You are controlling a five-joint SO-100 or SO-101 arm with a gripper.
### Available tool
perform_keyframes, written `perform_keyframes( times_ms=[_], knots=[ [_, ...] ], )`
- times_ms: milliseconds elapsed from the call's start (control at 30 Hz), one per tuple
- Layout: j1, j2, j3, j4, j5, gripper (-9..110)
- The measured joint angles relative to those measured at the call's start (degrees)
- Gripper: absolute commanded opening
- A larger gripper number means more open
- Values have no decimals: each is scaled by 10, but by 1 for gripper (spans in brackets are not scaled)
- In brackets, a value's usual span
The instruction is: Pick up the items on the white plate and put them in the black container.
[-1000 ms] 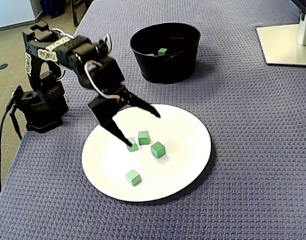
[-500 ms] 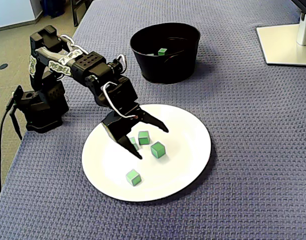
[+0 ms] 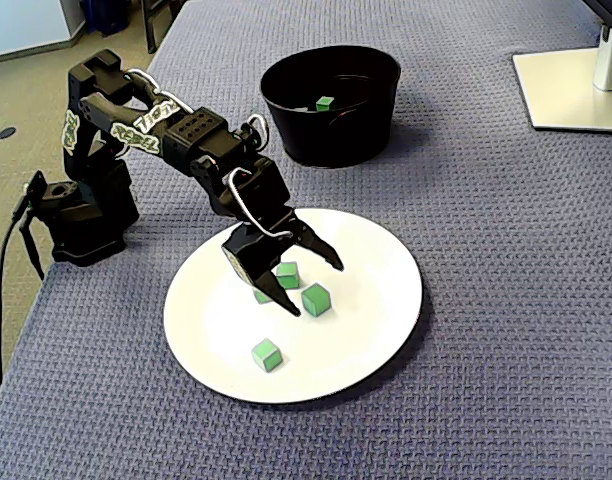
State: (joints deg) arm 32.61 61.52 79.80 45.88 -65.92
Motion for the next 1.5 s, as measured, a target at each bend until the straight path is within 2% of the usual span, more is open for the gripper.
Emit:
perform_keyframes(
  times_ms=[233,567,867,1033,1233,1367,1500],
  knots=[
    [0,-12,18,-30,-2,21],
    [0,-12,33,-55,-9,0],
    [0,-5,43,-62,6,0],
    [21,73,46,-49,92,0],
    [68,321,13,-80,285,0],
    [-14,442,-67,-79,381,0],
    [-178,478,-161,-28,405,0]
  ],
)
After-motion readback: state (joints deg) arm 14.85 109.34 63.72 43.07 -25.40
